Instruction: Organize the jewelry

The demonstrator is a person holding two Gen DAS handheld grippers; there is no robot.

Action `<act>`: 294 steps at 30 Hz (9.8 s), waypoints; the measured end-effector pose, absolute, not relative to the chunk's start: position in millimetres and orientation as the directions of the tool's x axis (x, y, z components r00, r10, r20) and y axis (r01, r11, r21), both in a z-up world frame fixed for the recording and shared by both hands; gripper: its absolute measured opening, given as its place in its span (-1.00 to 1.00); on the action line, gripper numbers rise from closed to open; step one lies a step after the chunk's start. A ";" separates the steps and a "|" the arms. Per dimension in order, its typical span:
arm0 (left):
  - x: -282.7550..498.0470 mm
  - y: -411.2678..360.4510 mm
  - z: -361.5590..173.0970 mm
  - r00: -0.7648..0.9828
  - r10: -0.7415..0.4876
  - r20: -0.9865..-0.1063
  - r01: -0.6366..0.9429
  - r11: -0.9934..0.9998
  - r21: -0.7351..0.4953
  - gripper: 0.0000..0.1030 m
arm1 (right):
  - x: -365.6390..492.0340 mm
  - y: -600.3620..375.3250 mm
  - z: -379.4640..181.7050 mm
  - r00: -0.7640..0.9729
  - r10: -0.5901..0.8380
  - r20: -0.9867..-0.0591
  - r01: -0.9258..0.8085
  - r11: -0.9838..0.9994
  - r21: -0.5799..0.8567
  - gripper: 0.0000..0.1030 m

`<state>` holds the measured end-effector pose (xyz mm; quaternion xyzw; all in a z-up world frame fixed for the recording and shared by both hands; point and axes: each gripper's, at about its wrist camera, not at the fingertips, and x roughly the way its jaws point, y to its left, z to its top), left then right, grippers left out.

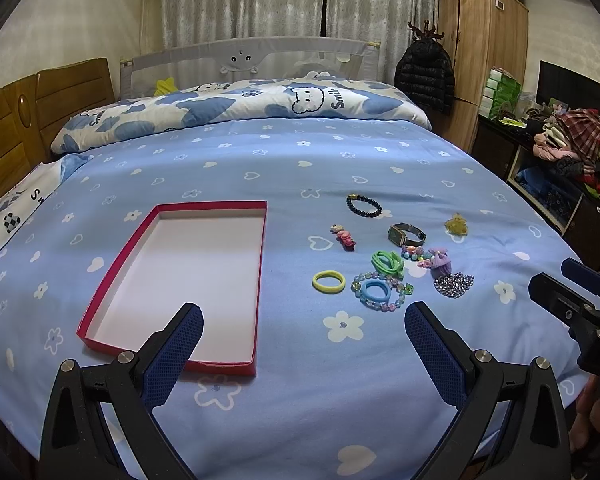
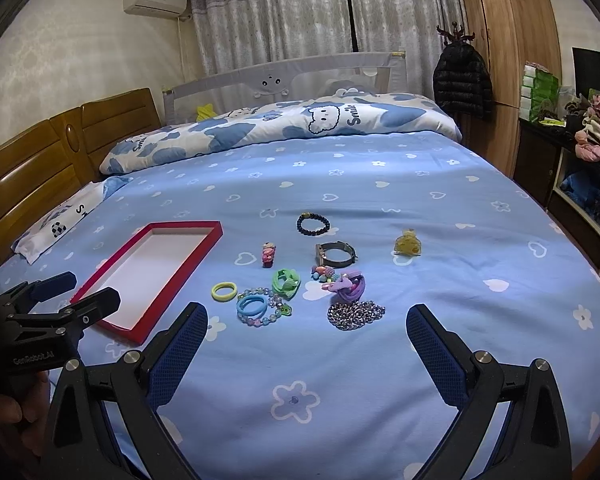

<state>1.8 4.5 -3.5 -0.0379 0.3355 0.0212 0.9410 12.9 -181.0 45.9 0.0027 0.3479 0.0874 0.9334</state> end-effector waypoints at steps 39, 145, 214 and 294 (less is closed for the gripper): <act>11.5 6.8 -9.0 0.759 0.014 -0.650 -0.070 0.996 -0.060 0.98 | 15.2 -166.8 44.4 0.735 0.182 -0.653 -0.168 0.982 0.085 0.94; 163.5 178.7 -34.8 0.604 -0.054 -0.795 -0.192 0.959 -0.210 -0.91 | 202.2 8.0 -27.4 0.384 0.552 -0.740 -0.459 0.809 0.366 -0.79; 185.7 96.8 -15.5 0.561 -0.118 -0.819 -0.095 0.974 -0.206 0.09 | 188.2 -149.2 -28.1 0.500 0.375 -0.781 -0.184 0.927 0.327 -0.15; 215.9 49.2 -22.0 0.644 -0.327 -0.692 0.051 0.921 -0.387 -0.89 | 191.1 -183.6 -12.9 0.580 0.362 -0.729 -0.177 0.930 0.321 -0.54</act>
